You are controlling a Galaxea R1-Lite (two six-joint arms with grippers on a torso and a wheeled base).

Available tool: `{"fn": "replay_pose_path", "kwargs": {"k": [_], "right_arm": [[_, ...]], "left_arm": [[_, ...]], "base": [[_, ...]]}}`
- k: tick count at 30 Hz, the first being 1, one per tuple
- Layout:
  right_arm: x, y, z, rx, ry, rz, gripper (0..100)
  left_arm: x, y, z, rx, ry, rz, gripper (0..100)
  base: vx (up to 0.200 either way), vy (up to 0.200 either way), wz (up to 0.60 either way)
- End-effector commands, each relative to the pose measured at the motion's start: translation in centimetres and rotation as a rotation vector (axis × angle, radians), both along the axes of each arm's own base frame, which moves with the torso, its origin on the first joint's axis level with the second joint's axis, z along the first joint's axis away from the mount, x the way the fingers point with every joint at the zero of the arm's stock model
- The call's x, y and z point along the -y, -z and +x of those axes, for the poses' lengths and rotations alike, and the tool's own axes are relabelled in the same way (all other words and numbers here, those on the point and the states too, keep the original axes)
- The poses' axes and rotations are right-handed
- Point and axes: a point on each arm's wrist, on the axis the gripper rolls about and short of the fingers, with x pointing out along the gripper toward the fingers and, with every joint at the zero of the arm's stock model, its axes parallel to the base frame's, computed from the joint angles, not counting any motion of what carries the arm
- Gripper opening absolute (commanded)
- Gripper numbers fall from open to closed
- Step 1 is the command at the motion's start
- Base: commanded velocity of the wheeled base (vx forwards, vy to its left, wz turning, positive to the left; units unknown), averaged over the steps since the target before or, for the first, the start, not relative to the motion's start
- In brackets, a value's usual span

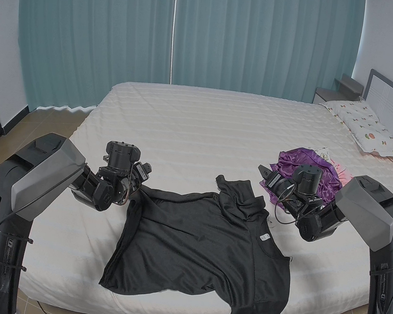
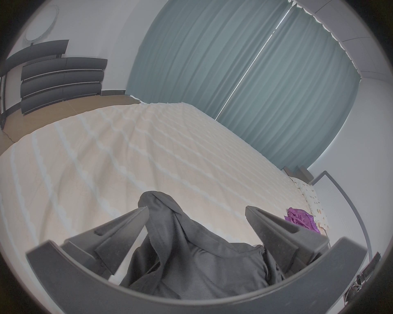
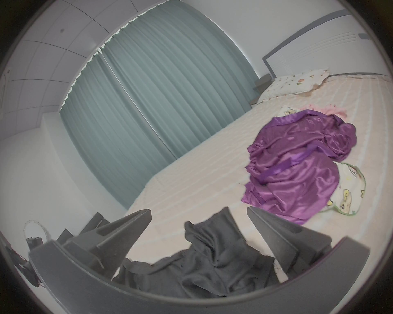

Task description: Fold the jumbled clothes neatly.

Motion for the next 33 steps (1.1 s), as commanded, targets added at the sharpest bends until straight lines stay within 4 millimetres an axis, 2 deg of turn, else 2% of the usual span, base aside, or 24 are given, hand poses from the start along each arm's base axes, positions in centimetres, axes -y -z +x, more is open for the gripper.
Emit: {"fn": "replay_pose_path", "kwargs": {"k": [1, 2, 3, 7, 8, 11, 12, 15, 18, 19, 25, 33], "right_arm": [[1.4, 0.5, -1.6, -0.053, 0.016, -0.015, 100], [1.4, 0.5, -1.6, -0.053, 0.016, -0.015, 100], [1.7, -0.1, -2.8, -0.068, 0.012, -0.006, 100], [2.8, -0.8, -5.3, -0.105, 0.017, -0.001, 100], [3.0, -0.4, -6.3, -0.128, 0.019, -0.005, 100], [3.2, 0.1, -6.9, -0.146, 0.021, -0.010, 100], [3.6, 1.1, -8.3, -0.180, 0.023, -0.017, 100], [4.2, 2.5, -9.8, -0.224, 0.026, -0.022, 100], [4.9, 3.4, -10.1, -0.247, 0.038, -0.009, 100], [5.4, 4.3, -10.4, -0.281, 0.041, 0.006, 100], [5.7, 5.4, -10.8, -0.333, 0.058, 0.057, 100], [5.5, 6.4, -11.2, -0.368, 0.054, 0.051, 100]], "left_arm": [[-0.4, 0.7, -0.9, -0.034, 0.000, 0.009, 100], [-0.4, 0.7, -0.9, -0.034, 0.000, 0.009, 100], [-0.7, 0.4, -2.1, -0.054, 0.011, 0.006, 100], [-1.4, -0.9, -5.3, -0.059, 0.088, -0.038, 100], [-1.6, -1.2, -6.7, -0.051, 0.103, -0.046, 100], [-1.6, -1.1, -7.6, -0.048, 0.110, -0.047, 100], [-1.9, -1.0, -9.1, -0.047, 0.117, -0.047, 100], [-2.3, -0.5, -10.7, -0.072, 0.139, -0.052, 100], [-2.9, -0.1, -11.7, -0.106, 0.142, -0.051, 100], [-3.9, 0.2, -12.5, -0.140, 0.142, -0.058, 100], [-6.9, 0.7, -14.8, -0.219, 0.145, -0.100, 100], [-7.5, 2.9, -15.7, -0.310, 0.137, -0.083, 100]], "base": [[0.000, 0.000, 0.00], [0.000, 0.000, 0.00], [0.000, 0.000, 0.00], [0.000, 0.000, 0.00], [0.000, 0.000, 0.00], [0.000, 0.000, 0.00], [0.000, 0.000, 0.00], [0.000, 0.000, 0.00], [0.000, 0.000, 0.00], [0.000, 0.000, 0.00], [0.000, 0.000, 0.00], [0.000, 0.000, 0.00]]}}
